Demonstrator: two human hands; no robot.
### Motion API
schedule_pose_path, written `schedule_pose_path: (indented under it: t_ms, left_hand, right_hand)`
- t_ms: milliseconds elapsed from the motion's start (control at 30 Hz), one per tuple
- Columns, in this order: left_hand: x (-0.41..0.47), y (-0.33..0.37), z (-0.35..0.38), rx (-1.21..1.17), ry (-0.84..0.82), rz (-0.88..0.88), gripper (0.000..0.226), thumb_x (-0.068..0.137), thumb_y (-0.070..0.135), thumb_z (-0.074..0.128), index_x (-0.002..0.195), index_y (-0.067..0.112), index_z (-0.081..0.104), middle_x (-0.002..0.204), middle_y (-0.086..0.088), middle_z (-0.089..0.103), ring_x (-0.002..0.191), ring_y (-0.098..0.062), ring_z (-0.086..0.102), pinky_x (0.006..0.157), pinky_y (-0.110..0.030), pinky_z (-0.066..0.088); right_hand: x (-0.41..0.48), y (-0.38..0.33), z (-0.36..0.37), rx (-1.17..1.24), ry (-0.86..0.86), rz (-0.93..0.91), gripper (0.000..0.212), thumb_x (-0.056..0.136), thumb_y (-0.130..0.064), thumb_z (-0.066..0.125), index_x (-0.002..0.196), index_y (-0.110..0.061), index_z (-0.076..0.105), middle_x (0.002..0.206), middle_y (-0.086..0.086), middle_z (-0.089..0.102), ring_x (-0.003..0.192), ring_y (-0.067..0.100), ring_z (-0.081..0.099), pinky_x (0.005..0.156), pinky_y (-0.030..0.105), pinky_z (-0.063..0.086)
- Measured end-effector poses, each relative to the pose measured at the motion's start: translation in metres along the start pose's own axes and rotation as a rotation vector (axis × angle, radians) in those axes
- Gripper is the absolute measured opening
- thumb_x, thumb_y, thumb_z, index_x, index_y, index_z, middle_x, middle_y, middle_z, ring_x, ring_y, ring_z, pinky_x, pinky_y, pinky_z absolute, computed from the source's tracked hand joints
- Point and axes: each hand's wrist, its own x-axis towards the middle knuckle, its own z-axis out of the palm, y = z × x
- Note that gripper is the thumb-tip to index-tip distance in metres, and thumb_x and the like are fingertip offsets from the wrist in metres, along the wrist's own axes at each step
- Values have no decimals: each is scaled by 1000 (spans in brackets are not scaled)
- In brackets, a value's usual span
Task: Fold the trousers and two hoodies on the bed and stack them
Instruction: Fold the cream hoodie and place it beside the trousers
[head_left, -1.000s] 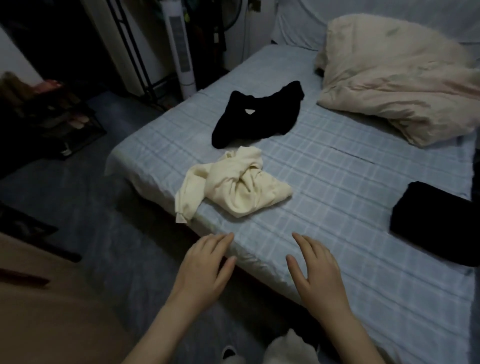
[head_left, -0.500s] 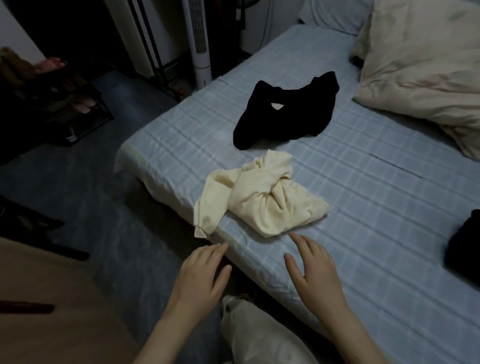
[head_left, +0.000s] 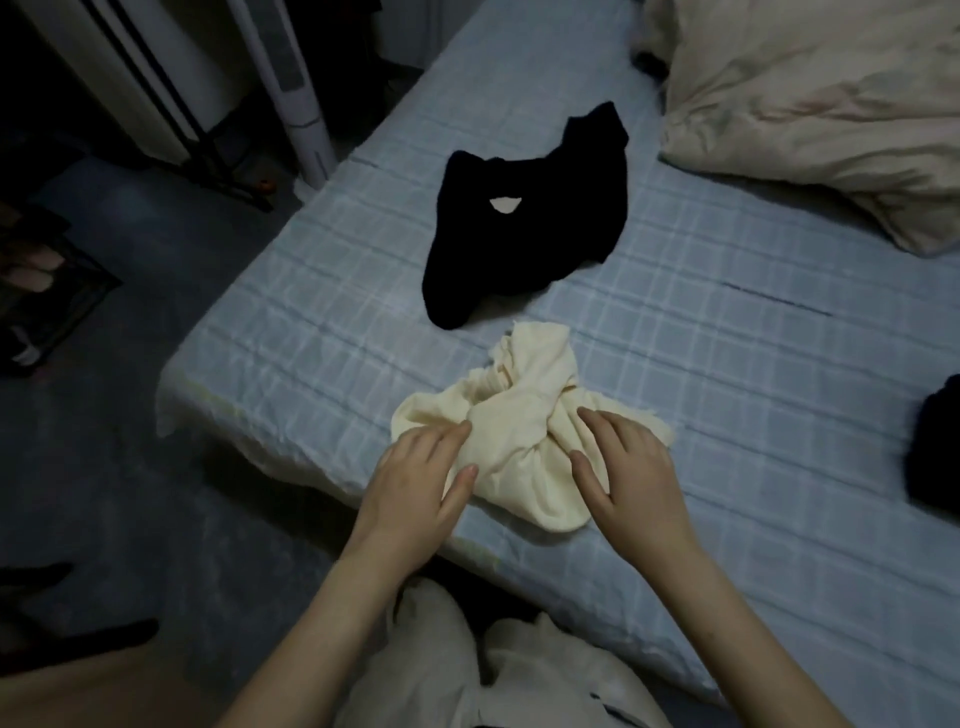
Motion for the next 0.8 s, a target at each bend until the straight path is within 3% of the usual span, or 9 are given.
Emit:
schedule_pose_path:
  t_ms: [133,367,500,633,800]
  left_hand:
    - [37,-33,0,128,-168,245,56,98,44,31,141,13,51,136,-6,57,124,-27,52,104,-41,41]
    - [107,-87,-10,188,-148,599,48,94,38,43,128,10,62,121,-9,65,109,-32,61,92,-44,51]
    - [150,-102,9,155,-184,648,48,93,38,45,130,11,60,125,-9,63,114,-33,59,98,-43,46]
    - [204,-113,63,4,-285,395,62,92,49,39,141,13,50,140,-13,53,127,-33,49,106,-43,38]
    - [271,-140,165,-224,-431,-145,84,89,47,64,155,19,20,158,-15,25,146,-30,21,117,-41,20]
  right_hand:
    - [13,-24,23,-60,71,75,50,94,-34,43,127,-3,63,123,16,65,111,35,62,95,50,47]
    - [29,-62,59,-44,221,251,48,93,-29,45,129,-2,62,122,17,65,112,34,62,93,49,50]
    - [38,-47,83,26,229,363,48,95,-29,44,133,-4,58,130,17,61,119,34,58,97,48,49]
    - [64,-6,120,84,136,504,47,96,-26,56,141,-12,52,142,19,50,127,35,50,104,45,40]
    - [129,52,186,178,-7,637,68,93,-47,58,154,-30,31,160,13,26,144,31,28,116,45,27]
